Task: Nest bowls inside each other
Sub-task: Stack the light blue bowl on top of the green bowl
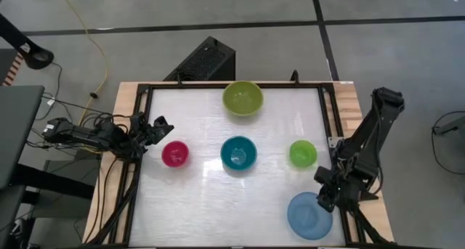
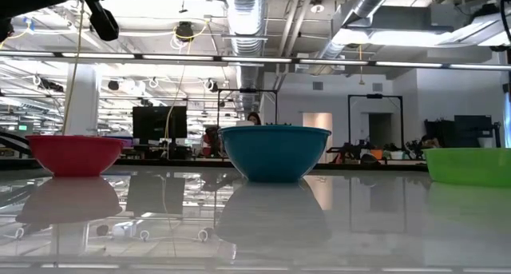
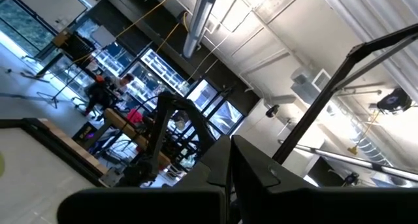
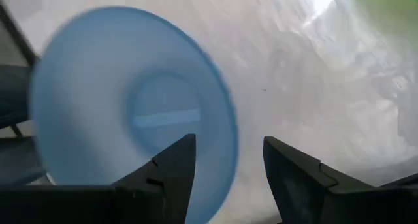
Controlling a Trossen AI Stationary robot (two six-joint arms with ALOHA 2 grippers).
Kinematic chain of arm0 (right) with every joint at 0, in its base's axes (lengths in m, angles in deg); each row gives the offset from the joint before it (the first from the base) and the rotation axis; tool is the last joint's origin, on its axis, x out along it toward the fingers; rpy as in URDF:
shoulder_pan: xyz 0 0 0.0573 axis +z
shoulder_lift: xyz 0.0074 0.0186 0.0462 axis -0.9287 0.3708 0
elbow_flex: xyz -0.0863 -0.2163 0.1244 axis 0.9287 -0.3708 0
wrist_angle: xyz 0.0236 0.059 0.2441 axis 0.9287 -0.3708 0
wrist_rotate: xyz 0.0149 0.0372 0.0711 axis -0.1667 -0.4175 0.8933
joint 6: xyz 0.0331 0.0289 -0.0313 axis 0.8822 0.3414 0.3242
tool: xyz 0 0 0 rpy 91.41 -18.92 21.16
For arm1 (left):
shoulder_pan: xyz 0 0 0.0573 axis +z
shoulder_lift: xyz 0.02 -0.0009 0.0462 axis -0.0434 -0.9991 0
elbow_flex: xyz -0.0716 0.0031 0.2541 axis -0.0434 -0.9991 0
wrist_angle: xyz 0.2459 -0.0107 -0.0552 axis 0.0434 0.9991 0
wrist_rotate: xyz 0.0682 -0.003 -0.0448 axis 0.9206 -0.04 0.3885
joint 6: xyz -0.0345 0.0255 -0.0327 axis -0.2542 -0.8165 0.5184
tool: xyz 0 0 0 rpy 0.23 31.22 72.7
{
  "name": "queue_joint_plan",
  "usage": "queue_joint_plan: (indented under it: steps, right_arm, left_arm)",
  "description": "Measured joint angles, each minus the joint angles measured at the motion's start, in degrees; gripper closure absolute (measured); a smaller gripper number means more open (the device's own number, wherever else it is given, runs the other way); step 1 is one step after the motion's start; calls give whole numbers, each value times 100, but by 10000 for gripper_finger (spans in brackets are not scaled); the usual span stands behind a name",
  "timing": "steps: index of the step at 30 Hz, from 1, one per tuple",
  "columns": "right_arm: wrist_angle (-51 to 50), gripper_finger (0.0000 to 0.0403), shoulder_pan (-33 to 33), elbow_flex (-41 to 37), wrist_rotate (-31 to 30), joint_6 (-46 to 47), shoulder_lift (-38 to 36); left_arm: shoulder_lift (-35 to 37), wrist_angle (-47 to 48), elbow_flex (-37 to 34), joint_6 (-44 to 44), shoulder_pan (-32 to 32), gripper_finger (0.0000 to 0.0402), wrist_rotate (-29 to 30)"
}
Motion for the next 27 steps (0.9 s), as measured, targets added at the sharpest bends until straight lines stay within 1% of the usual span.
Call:
queue_joint_plan:
  steps: [3,8,10,12,14,17,18,22,25,27]
  right_arm:
    - [349,190,85,-339,-13,193,13]
    - [1745,192,124,-1011,-16,230,8]
    - [2081,201,107,-1199,1,279,15]
    - [2243,228,57,-1306,17,313,13]
    - [2298,277,-5,-1343,15,258,12]
    - [2640,368,-125,-1426,-43,-88,-40]
    - [2799,375,-183,-1420,-161,-201,-62]
    - [3243,370,-470,-1441,-493,-633,-176]
    - [3764,374,-843,-1441,-955,-1282,-323]
    - [4104,374,-1203,-1441,-1217,-1867,-468]
  left_arm:
    - [0,0,0,16,2,401,15]
    - [0,0,0,148,0,401,13]
    - [0,0,0,171,1,401,13]
    - [0,0,0,175,2,401,13]
    - [0,0,0,181,0,401,13]
    - [0,0,0,185,0,401,13]
    - [0,0,0,185,2,401,13]
    - [0,2,0,163,2,401,59]
    - [0,16,0,150,2,401,135]
    - [0,54,0,125,0,401,153]
